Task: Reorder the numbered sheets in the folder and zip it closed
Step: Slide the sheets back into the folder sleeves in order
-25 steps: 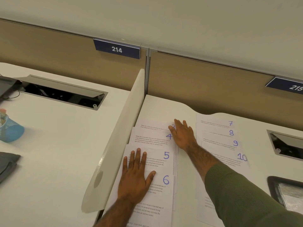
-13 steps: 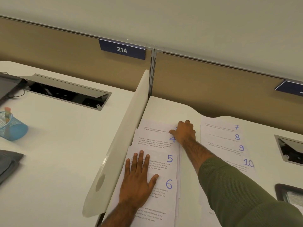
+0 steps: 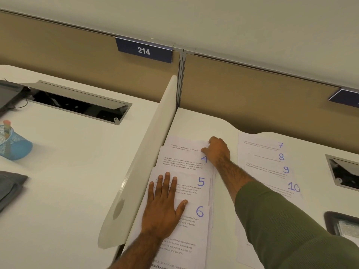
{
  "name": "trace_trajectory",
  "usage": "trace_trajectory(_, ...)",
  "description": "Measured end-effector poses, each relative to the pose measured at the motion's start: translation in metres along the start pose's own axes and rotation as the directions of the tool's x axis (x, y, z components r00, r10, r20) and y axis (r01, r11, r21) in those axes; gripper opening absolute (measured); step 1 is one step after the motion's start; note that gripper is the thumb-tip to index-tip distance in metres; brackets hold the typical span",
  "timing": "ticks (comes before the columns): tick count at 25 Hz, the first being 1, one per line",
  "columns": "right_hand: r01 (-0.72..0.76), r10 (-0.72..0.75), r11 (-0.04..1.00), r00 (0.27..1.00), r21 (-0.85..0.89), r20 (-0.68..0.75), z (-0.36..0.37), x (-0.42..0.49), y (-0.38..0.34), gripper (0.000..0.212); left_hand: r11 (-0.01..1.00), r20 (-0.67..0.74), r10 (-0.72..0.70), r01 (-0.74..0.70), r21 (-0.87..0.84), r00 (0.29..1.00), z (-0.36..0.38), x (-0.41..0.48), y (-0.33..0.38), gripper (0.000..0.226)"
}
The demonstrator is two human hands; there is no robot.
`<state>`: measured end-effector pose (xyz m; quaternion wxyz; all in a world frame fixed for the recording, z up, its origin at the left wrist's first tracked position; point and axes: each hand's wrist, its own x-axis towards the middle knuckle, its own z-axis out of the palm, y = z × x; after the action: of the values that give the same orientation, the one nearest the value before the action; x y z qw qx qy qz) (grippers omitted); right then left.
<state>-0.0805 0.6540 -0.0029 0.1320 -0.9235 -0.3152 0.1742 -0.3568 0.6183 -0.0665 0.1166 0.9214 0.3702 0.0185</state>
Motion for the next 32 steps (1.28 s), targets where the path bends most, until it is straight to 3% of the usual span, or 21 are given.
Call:
trace_trajectory(2, -0.076, 0.074, 0.956, 0.997, 0.283, 0.019, -0.005, 0.006, 0.005, 0.025, 1.0, 0.004, 0.008, -0.008, 0.002, 1.0, -0.001, 0.0, 0.0, 0.081)
trace_trajectory(5, -0.265, 0.209, 0.765, 0.964, 0.587, 0.162, -0.012, 0.01, 0.011, 0.023, 1.0, 0.005, 0.007, -0.007, -0.006, 1.0, -0.004, 0.0, 0.0, 0.081)
trace_trajectory(8, -0.321, 0.23, 0.725, 0.947, 0.61, 0.224, -0.015, 0.011, 0.015, 0.05, 1.0, 0.013, 0.007, -0.007, -0.009, 1.0, -0.001, 0.001, 0.0, 0.082)
trace_trajectory(13, -0.243, 0.295, 0.656, 0.954, 0.715, 0.055, -0.04, 0.003, 0.02, 0.026, 1.0, 0.007, -0.005, 0.005, -0.005, 1.0, 0.004, 0.006, -0.003, 0.079)
trace_trajectory(16, -0.327, 0.284, 0.504, 0.937, 0.8, 0.204, -0.042, -0.03, 0.028, 0.016, 1.0, 0.006, -0.003, 0.003, -0.006, 1.0, 0.006, 0.007, -0.006, 0.08)
trace_trajectory(18, -0.405, 0.221, 0.471, 0.914, 0.783, 0.34, -0.035, -0.059, 0.038, 0.009, 1.0, 0.004, -0.011, 0.011, 0.0, 1.0, 0.005, 0.009, -0.007, 0.08)
trace_trajectory(21, -0.43, 0.233, 0.511, 0.903, 0.744, 0.362, -0.012, -0.089, 0.055, 0.011, 1.0, 0.03, -0.022, 0.021, 0.019, 0.999, 0.003, 0.011, -0.006, 0.079)
trace_trajectory(25, -0.27, 0.309, 0.682, 0.949, 0.68, 0.067, -0.013, -0.103, 0.071, 0.037, 0.999, 0.053, -0.022, 0.02, 0.034, 0.998, -0.002, 0.017, -0.007, 0.084)
trace_trajectory(29, -0.187, 0.331, 0.805, 0.929, 0.562, -0.164, -0.062, -0.122, 0.085, 0.036, 0.998, 0.109, -0.049, 0.045, 0.041, 0.993, -0.017, 0.025, -0.005, 0.09)
trace_trajectory(32, -0.159, 0.349, 0.828, 0.897, 0.537, -0.271, -0.095, -0.142, 0.114, 0.029, 0.992, 0.213, -0.107, 0.089, 0.095, 0.971, -0.038, 0.03, 0.012, 0.079)
